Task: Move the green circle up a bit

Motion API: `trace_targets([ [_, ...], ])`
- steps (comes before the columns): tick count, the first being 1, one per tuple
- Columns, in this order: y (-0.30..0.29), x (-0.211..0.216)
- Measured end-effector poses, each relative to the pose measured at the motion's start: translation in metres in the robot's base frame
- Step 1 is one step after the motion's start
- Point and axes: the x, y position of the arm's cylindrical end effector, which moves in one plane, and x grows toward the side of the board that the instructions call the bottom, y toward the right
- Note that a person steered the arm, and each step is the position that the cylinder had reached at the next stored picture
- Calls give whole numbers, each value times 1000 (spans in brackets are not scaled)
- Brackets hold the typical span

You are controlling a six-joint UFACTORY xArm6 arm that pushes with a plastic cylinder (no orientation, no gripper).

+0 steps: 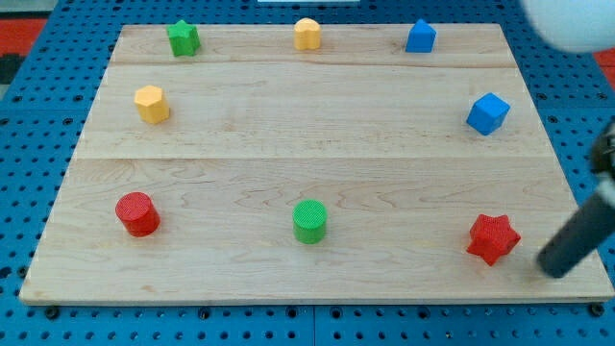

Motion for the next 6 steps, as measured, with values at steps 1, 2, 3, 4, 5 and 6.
trace_targets([
  [1,-142,-38],
  [2,-164,-35],
  [3,-145,3],
  [4,-204,-27],
  [5,-203,-65],
  [6,-174,19],
])
